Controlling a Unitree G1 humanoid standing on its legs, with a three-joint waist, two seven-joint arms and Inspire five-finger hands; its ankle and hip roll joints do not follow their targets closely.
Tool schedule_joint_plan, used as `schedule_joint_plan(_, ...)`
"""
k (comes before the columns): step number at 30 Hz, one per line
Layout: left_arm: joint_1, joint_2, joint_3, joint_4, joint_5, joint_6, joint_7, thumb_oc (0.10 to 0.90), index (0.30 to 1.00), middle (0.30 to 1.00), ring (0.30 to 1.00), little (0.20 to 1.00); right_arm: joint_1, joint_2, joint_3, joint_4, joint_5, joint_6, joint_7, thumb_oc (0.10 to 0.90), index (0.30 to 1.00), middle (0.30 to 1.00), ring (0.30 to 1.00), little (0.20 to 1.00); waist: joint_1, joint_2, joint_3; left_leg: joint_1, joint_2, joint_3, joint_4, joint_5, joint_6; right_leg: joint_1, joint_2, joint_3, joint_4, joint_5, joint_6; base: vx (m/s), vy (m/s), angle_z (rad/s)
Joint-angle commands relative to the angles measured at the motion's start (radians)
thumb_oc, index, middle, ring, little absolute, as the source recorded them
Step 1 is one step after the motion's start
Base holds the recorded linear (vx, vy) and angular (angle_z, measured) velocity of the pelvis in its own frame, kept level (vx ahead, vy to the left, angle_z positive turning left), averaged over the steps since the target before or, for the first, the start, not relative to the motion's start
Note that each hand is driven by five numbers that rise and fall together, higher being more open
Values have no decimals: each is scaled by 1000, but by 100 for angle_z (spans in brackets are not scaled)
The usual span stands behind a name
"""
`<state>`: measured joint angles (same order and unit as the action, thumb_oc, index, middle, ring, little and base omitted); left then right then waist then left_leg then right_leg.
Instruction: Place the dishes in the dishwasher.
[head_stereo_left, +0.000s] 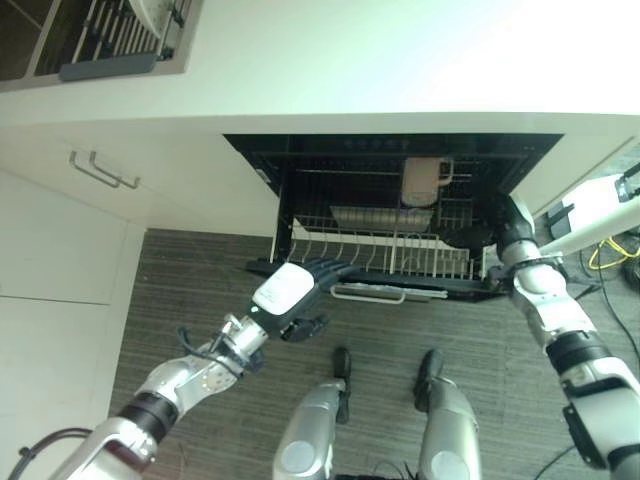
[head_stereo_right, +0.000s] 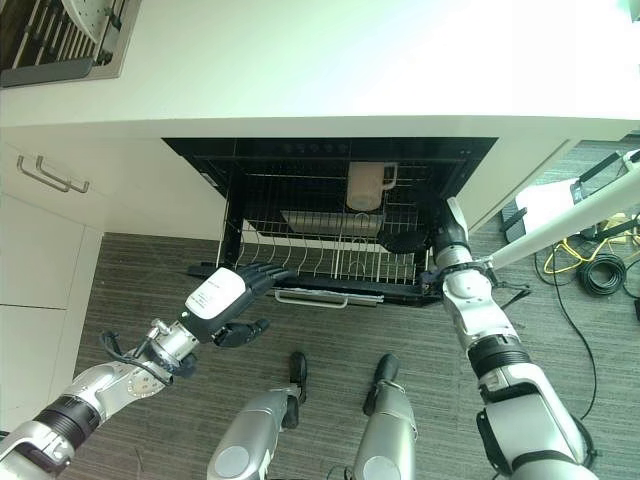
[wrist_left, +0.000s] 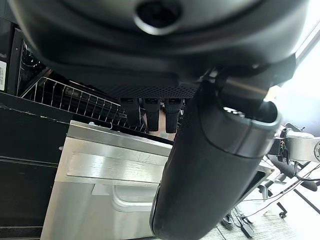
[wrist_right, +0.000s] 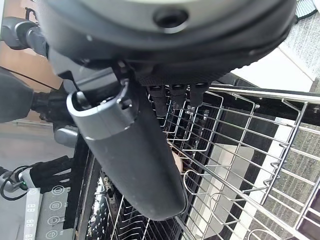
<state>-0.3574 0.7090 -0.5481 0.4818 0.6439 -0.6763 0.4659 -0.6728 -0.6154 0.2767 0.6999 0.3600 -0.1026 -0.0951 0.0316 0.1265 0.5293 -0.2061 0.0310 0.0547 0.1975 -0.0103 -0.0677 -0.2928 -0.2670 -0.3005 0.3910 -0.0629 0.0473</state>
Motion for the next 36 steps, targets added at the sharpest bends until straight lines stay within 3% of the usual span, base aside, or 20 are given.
schedule_joint_plan(1, 6, -11, 17, -83, -41, -29, 37, 800, 900, 900, 900, 900, -82, -37, -63, -55, 36, -76, -8, 800, 900, 900, 900, 900, 6, -20, -67, -32, 84, 53, 103, -146, -6, 63, -64, 90, -91, -19, 119, 0, 0, 0)
schedule_joint_plan(10, 31, -27, 20, -74, -29, -25, 49, 800, 900, 900, 900, 900, -41, 2, -89, -135, 129, -156, -50, 800, 900, 900, 900, 900, -2, -18, -80, -19, 85, 58, 103, -150, -6, 75, -62, 91, -91, -26, 116, 0, 0, 0)
schedule_joint_plan(13, 63, -45, 31, -72, -13, -12, 59, 800, 900, 900, 900, 900, 7, 39, -105, -234, 194, -184, -65, 800, 900, 900, 900, 900, -11, -18, -98, -4, 85, 66, 103, -156, -5, 88, -60, 94, -91, -33, 114, 4, 7, -4)
schedule_joint_plan(21, 144, -69, 73, -53, 11, 12, 72, 800, 900, 900, 900, 900, 133, 117, -118, -427, 216, -196, -100, 800, 900, 900, 900, 900, -27, -35, -162, 35, 93, 84, 103, -169, -7, 127, -55, 94, -91, -53, 114, 6, -10, -3)
schedule_joint_plan(24, 220, -94, 119, -30, 7, 40, 105, 800, 900, 900, 900, 900, 238, 152, -127, -499, 234, -223, -95, 800, 900, 900, 900, 900, -28, -55, -213, 66, 103, 99, 103, -178, -9, 157, -53, 87, -91, -67, 118, 27, -34, -7)
schedule_joint_plan(32, 318, -149, 221, 9, -118, 78, 185, 800, 900, 900, 900, 900, 411, 192, -145, -570, 245, -292, -59, 800, 900, 900, 900, 900, -15, -85, -273, 97, 102, 109, 103, -195, 2, 196, -54, 73, -91, -77, 124, -11, 18, -4)
schedule_joint_plan(33, 358, -184, 303, 16, -210, 57, 236, 800, 900, 900, 900, 900, 486, 220, -155, -597, 252, -330, -35, 800, 900, 900, 900, 900, -8, -99, -287, 118, 94, 109, 103, -209, 13, 221, -57, 66, -91, -82, 129, -41, 119, 1)
schedule_joint_plan(36, 386, -219, 398, 2, -300, 34, 308, 800, 900, 900, 900, 900, 549, 252, -175, -621, 249, -362, -29, 800, 900, 900, 900, 900, -2, -113, -302, 130, 73, 97, 103, -221, 32, 242, -66, 65, -91, -76, 136, -51, 153, -6)
